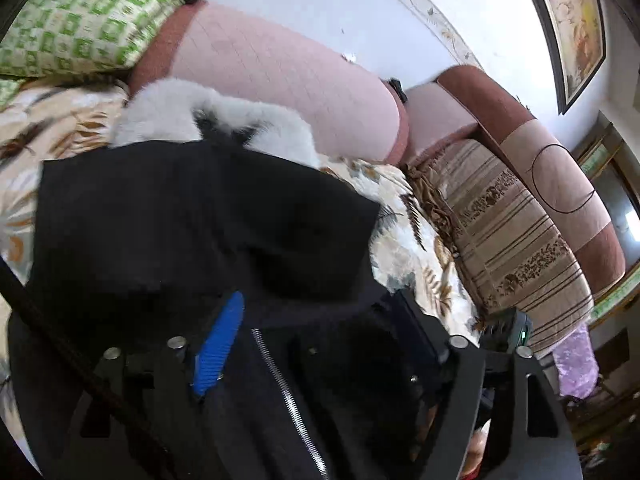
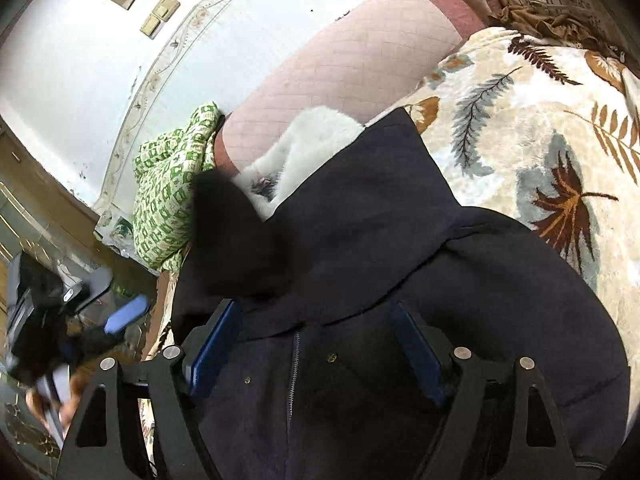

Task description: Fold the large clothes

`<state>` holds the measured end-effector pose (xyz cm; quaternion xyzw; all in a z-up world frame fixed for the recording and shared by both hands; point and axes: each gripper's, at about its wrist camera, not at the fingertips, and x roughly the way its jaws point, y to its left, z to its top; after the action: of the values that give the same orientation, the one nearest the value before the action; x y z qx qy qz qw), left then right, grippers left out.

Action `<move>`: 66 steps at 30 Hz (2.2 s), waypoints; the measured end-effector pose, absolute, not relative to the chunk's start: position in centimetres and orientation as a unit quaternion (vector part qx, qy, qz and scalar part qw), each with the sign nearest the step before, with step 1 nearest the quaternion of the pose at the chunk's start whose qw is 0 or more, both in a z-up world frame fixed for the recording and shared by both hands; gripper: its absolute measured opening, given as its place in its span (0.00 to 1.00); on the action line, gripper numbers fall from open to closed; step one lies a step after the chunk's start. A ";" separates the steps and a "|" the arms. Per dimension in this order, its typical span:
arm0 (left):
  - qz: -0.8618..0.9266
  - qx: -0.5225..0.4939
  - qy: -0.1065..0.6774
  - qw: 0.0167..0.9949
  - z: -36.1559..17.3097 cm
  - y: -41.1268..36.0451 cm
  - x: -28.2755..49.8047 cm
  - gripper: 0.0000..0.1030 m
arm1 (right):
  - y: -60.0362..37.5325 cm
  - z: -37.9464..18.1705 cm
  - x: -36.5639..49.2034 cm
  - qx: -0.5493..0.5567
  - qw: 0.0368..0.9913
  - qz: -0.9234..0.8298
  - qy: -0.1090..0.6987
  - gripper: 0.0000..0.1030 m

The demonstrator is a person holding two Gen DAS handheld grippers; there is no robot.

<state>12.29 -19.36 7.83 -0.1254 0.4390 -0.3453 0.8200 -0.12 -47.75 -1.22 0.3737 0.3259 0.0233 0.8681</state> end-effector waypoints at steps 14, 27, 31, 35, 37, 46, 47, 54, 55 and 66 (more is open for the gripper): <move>-0.082 -0.065 0.343 0.934 4.6 -7.0 13.8 0.77 | -45.7 0.2 3.5 0.293 0.883 -0.027 0.365 0.85; 0.026 -0.136 0.353 0.925 2.7 -0.3 17.0 0.77 | -47.4 -1.7 13.2 0.262 0.852 -0.006 0.453 0.10; 0.014 -0.140 0.359 0.923 2.4 -0.9 16.6 0.77 | -50.0 -0.1 11.0 0.263 0.860 -0.058 0.432 0.07; -0.022 -0.155 0.374 0.914 2.1 -2.2 16.7 0.77 | -51.7 -0.6 10.6 0.264 0.851 -0.112 0.440 0.06; -0.040 -0.161 0.391 0.905 1.4 -3.0 17.2 0.77 | -50.6 -1.7 11.5 0.218 0.849 -0.127 0.463 0.07; -0.027 -0.102 0.494 0.863 -3.5 -6.7 20.0 0.77 | -50.4 -4.0 11.8 0.158 0.838 -0.203 0.482 0.60; -0.028 -0.108 0.494 0.862 -3.3 -6.4 19.9 0.77 | -50.5 -3.3 11.4 0.159 0.836 -0.217 0.478 0.61; -0.037 -0.139 0.473 0.869 -1.2 -5.2 18.4 0.77 | -47.6 4.9 7.7 0.176 0.885 -0.195 0.385 0.63; -0.036 -0.138 0.480 0.866 -1.5 -5.3 18.6 0.77 | -46.7 5.1 8.2 0.179 0.887 -0.169 0.390 0.63; -0.039 -0.189 0.544 0.816 -5.0 -4.4 20.9 0.85 | -44.3 -4.9 17.2 0.123 0.855 -0.151 0.480 0.91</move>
<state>20.89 -4.43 -4.99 -0.1892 0.5445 -0.0392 0.8162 17.25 -44.25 -4.94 0.1230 0.4801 -0.1514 0.8553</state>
